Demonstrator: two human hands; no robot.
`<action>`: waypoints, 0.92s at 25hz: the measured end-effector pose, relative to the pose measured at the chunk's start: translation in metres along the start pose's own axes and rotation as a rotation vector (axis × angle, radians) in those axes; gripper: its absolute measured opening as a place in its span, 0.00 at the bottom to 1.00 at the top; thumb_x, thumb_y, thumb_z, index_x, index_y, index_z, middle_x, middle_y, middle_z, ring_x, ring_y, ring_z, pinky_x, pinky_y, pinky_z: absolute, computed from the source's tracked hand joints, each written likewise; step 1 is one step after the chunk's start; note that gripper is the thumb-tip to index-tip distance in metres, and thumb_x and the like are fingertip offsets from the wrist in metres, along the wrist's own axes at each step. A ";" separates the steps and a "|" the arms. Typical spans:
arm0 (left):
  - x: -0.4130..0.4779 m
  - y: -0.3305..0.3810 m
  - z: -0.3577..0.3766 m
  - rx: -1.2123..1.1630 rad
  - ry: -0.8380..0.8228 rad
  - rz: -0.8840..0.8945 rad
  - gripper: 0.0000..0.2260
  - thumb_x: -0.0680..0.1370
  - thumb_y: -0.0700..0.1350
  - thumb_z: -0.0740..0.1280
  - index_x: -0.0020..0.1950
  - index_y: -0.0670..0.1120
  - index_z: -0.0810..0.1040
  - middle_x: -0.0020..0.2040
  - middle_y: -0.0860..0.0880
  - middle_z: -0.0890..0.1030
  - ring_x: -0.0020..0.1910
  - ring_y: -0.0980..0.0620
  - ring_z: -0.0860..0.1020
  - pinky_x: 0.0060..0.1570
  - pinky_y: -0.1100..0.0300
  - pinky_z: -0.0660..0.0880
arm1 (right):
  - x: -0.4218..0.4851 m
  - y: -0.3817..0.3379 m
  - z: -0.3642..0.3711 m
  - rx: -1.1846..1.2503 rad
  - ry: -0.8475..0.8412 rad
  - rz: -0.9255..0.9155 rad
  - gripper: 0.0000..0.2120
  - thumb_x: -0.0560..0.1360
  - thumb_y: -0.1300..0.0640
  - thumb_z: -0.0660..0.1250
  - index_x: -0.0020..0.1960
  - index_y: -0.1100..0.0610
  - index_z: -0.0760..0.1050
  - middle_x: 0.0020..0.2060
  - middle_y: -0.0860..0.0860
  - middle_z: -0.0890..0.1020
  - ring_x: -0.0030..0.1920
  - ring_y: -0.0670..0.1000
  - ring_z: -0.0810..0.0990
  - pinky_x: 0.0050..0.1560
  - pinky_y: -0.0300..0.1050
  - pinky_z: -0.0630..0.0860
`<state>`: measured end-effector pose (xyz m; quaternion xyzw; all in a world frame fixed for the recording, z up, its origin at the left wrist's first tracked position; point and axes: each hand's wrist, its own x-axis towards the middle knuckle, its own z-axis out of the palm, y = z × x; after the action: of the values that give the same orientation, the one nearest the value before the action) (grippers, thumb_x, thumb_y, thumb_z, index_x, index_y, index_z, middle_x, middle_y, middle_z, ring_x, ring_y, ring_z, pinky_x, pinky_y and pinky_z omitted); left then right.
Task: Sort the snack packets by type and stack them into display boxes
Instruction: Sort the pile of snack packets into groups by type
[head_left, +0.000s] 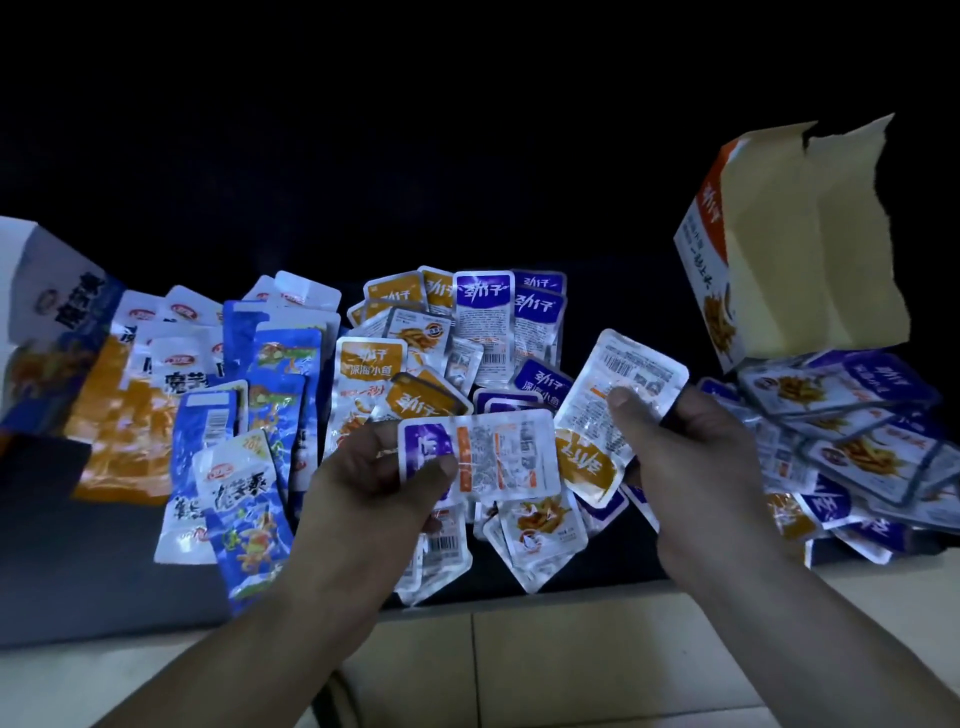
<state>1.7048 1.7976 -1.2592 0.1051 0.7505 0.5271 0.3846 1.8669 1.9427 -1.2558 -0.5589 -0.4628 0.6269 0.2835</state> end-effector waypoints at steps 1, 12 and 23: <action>0.000 -0.002 0.002 0.005 -0.007 0.014 0.06 0.78 0.36 0.73 0.51 0.47 0.83 0.42 0.47 0.88 0.36 0.51 0.83 0.34 0.62 0.80 | -0.001 0.001 -0.003 -0.043 0.012 -0.035 0.05 0.80 0.54 0.71 0.46 0.52 0.83 0.38 0.49 0.86 0.39 0.55 0.86 0.38 0.56 0.82; -0.009 0.018 0.009 0.418 -0.135 0.335 0.19 0.74 0.50 0.78 0.63 0.60 0.80 0.56 0.59 0.84 0.55 0.59 0.82 0.49 0.59 0.81 | -0.020 -0.011 -0.008 -0.065 -0.115 -0.115 0.03 0.79 0.55 0.71 0.51 0.52 0.84 0.42 0.62 0.84 0.45 0.64 0.85 0.40 0.62 0.83; 0.006 -0.006 -0.059 0.294 0.130 0.072 0.19 0.75 0.43 0.78 0.61 0.58 0.77 0.41 0.52 0.84 0.40 0.44 0.85 0.43 0.43 0.83 | -0.042 0.008 0.053 -0.213 -0.402 0.021 0.19 0.80 0.53 0.70 0.69 0.42 0.73 0.46 0.40 0.84 0.46 0.44 0.84 0.54 0.52 0.81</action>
<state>1.6620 1.7566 -1.2589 0.1528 0.8385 0.4307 0.2966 1.8258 1.8885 -1.2475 -0.4543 -0.5678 0.6762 0.1184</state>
